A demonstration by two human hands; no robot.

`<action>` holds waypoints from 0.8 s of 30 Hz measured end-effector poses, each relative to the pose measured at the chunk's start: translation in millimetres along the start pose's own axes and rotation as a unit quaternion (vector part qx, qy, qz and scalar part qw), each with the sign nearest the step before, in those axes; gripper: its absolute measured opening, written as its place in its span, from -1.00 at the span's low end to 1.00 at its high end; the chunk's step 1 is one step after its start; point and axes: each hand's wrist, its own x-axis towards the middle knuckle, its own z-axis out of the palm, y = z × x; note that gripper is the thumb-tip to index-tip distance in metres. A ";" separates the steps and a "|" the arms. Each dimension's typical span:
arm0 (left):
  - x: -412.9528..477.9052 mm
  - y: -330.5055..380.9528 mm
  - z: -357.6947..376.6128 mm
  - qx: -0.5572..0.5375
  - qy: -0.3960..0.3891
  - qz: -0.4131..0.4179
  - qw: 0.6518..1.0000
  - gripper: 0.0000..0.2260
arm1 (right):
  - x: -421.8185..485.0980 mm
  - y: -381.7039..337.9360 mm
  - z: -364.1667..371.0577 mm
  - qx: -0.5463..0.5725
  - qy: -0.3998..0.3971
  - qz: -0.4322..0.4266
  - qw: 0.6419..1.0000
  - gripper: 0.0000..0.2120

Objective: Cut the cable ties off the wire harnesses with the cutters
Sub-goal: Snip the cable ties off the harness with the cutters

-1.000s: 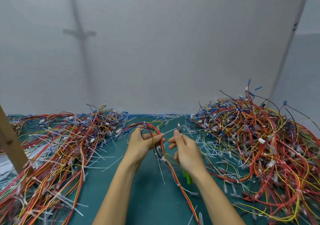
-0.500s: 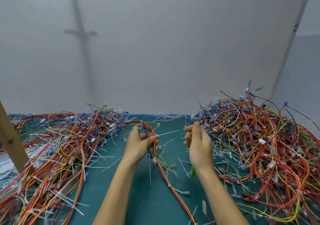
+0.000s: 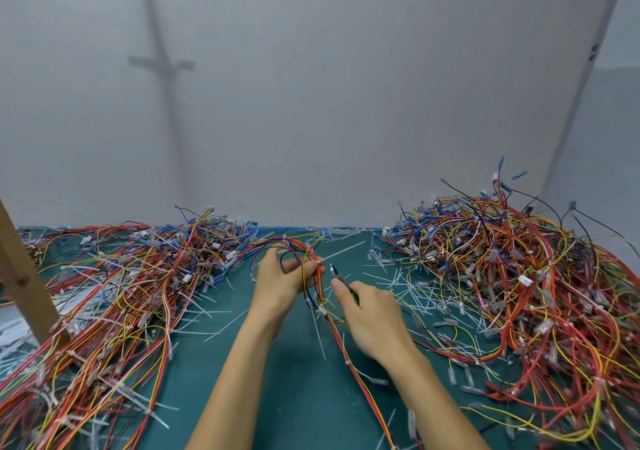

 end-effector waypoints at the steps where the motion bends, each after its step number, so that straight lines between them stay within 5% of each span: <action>1: -0.2 -0.2 0.6 -0.001 -0.003 0.000 1.000 -0.66 | -0.3 -0.7 0.2 0.002 0.001 -0.002 1.000 -0.53; 24: 0.1 -6.2 6.6 0.035 -0.044 -0.002 0.998 -0.71 | 1.0 -3.0 -1.7 0.031 0.014 -0.016 0.999 -0.42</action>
